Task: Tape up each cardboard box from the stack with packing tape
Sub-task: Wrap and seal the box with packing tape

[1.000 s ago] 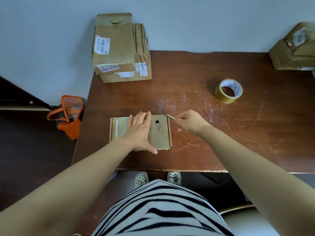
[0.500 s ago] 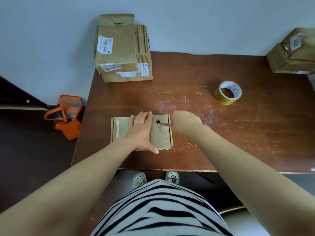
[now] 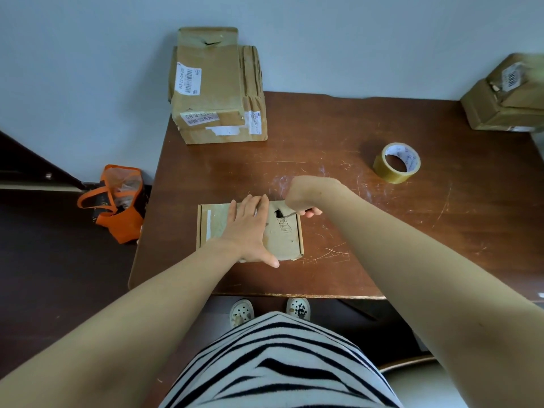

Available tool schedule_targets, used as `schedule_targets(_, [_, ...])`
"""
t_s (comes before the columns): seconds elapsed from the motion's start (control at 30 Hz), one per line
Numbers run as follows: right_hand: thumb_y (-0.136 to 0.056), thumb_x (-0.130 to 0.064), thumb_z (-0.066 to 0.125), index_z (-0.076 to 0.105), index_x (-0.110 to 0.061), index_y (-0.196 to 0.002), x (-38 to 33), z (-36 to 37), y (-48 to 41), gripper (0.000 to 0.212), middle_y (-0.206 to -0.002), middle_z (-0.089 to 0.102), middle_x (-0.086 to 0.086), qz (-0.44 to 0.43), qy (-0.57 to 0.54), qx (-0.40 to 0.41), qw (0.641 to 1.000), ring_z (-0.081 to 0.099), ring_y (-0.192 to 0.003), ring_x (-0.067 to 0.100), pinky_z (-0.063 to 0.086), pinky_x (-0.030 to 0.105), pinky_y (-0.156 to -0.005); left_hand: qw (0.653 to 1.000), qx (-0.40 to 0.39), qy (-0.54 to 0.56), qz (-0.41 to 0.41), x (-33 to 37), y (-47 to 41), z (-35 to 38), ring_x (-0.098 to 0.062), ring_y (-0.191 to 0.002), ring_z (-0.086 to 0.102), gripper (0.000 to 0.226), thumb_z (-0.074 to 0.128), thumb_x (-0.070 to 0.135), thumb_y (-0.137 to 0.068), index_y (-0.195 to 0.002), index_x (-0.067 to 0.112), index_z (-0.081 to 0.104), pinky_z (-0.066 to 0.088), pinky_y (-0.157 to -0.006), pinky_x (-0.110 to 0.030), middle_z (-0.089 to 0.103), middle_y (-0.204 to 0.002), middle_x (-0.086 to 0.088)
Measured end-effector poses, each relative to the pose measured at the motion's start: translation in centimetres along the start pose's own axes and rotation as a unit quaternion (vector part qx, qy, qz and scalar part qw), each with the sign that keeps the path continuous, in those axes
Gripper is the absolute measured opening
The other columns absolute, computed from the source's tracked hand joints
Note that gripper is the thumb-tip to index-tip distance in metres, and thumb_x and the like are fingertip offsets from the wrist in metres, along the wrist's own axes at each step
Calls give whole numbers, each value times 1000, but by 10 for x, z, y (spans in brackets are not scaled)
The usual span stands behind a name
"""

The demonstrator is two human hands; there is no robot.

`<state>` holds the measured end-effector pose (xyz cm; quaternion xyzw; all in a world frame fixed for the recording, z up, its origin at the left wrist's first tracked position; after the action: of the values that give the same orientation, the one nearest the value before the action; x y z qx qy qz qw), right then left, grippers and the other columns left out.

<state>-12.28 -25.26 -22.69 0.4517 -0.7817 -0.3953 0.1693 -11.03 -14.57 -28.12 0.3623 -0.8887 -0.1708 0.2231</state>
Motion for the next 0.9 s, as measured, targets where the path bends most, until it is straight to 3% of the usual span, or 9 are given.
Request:
schedule_targets(0.17, [-95, -19, 46, 48, -7, -65, 6, 12, 2, 32, -54, 48, 4, -9, -67, 7, 998, 38, -46, 17, 36, 28, -55, 1000, -5, -1, -4, -2, 0, 1, -22, -146, -18, 144, 79, 62, -56, -150, 13, -17, -16, -116, -47, -9, -159, -3])
schedule_targets(0.27, [-96, -14, 43, 53, -2, -62, 14, 25, 10, 38, -54, 51, 8, -2, -90, 21, 996, 45, -46, 20, 43, 29, -56, 1000, -7, -3, -6, -2, -1, 1, -23, -146, -19, 144, 79, 63, -56, -150, 12, -17, -16, -116, -47, -10, -159, -3])
schedule_targets(0.37, [-93, -4, 42, 63, 4, -83, 23, 44, 9, 25, -62, 58, 14, 10, -146, 36, 989, 53, -49, 22, 51, 32, -59, 1000, -5, 2, -6, -3, -1, 1, -22, -146, -19, 146, 80, 63, -55, -150, 11, -17, -18, -115, -46, -9, -160, -4])
schedule_targets(0.47, [-96, -5, 41, 61, 5, -105, 27, 64, 8, 24, -84, 68, 19, 16, -208, 40, 977, 55, -51, 23, 53, 32, -63, 1000, -6, 6, -7, -3, 0, 1, -22, -146, -19, 148, 81, 63, -53, -150, 11, -17, -19, -114, -45, -9, -160, -5])
schedule_targets(0.63, [-99, -10, 37, 54, 0, -94, 27, 82, 14, 21, -73, 54, 11, 9, -277, 57, 959, 50, -47, 22, 37, 24, -47, 1000, -8, 2, -10, -3, -1, 1, -22, -146, -19, 148, 81, 64, -53, -150, 11, -17, -17, -115, -46, -10, -160, -6])
schedule_targets(0.7, [-100, -12, 36, 50, -2, -93, 26, 86, 17, 18, -81, 54, 11, 3, -308, 67, 949, 49, -52, 22, 37, 25, -49, 1000, -9, 0, -12, -2, -2, 1, -23, -146, -19, 149, 81, 65, -52, -150, 11, -17, -17, -115, -45, -10, -160, -6])
schedule_targets(0.83, [-100, -14, 38, 48, -5, -121, 21, 88, 19, 24, -98, 54, 10, -15, -357, 100, 929, 50, -76, 25, 43, 31, -67, 1000, -12, -4, -16, -3, -3, 0, -24, -146, -18, 149, 81, 66, -52, -150, 11, -16, -17, -114, -45, -10, -160, -6])
schedule_targets(0.9, [-99, -12, 38, 52, -5, -106, 19, 90, 18, 17, -85, 52, 6, -23, -365, 98, 925, 47, -68, 22, 40, 30, -62, 1000, -13, -5, -17, -3, -3, 1, -24, -146, -18, 149, 81, 66, -52, -150, 11, -16, -17, -114, -46, -10, -160, -6])
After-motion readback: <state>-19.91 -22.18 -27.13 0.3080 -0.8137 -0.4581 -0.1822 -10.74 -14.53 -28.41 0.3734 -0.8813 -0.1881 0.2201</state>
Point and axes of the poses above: each hand's wrist, its own y-axis away from the middle knuckle, its own z-axis out of the palm, x = y × z, the point moved 10 cm from there along -y, towards the middle knuckle
